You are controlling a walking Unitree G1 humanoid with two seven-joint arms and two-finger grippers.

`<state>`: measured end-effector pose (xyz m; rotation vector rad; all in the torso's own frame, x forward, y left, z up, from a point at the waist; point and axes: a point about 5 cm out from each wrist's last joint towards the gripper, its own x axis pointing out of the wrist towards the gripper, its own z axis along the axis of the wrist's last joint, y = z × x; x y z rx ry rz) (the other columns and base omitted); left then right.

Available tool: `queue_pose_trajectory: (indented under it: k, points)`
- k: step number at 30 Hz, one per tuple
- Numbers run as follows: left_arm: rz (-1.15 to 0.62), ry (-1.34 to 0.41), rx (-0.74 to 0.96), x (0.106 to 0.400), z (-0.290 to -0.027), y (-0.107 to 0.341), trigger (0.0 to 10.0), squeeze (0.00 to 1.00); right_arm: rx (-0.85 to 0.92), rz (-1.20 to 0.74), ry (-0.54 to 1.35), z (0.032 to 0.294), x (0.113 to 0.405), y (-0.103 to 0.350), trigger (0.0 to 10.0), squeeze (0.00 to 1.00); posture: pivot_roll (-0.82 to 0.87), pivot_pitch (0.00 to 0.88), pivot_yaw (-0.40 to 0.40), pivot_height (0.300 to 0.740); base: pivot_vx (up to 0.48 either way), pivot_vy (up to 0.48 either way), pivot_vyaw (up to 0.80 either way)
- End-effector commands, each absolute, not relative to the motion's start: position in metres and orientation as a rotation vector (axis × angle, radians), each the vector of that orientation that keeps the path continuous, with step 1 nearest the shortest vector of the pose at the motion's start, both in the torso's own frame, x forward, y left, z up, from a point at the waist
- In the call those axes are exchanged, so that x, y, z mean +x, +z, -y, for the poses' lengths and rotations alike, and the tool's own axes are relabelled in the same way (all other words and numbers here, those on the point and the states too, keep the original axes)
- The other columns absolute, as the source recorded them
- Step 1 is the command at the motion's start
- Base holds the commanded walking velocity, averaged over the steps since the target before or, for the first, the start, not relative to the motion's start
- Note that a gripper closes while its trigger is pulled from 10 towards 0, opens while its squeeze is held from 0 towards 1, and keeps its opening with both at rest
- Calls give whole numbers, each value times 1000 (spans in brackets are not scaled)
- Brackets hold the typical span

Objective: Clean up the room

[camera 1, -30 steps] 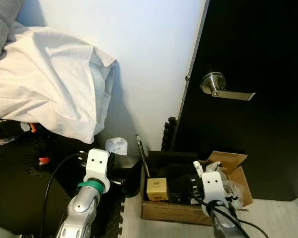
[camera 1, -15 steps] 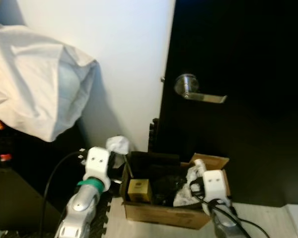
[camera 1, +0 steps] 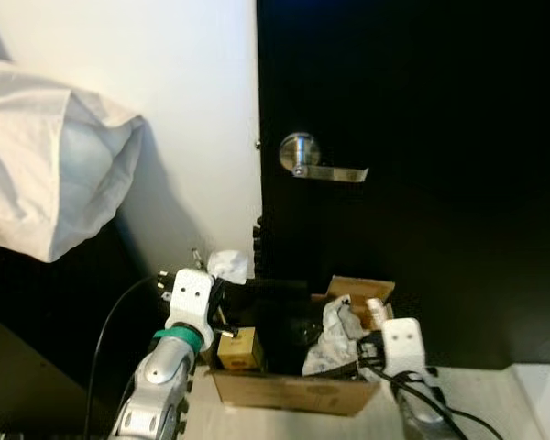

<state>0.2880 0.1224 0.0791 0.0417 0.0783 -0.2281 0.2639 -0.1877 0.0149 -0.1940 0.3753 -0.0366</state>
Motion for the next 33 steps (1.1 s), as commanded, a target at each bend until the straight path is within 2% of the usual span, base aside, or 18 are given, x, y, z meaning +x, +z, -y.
queue_pose_trajectory:
  k: [1,9,17,25,27,33]
  points:
    - [-95,-231,54,287,-123,76,10000,0,-191,-391,-42,188,262,11,10000,0,-16,0,108,740,0,0,0]
    - [-94,-233,62,288,-122,75,10000,0,-190,-390,-46,188,263,12,10000,0,-16,2,107,740,0,0,0]
    - [-109,-246,86,284,-123,71,10000,0,-191,-404,-67,192,272,10,10000,0,-7,44,122,740,0,0,0]
    - [-100,-242,147,271,-134,77,10000,0,-210,-385,-111,197,311,30,10000,0,69,128,142,740,0,0,0]
    - [-98,-236,170,261,-143,81,10000,0,-211,-370,-114,196,325,41,10000,0,124,177,143,740,0,0,0]
    - [-106,-210,199,242,-158,87,10000,0,-224,-330,-93,193,346,63,10000,0,176,211,136,740,0,0,0]
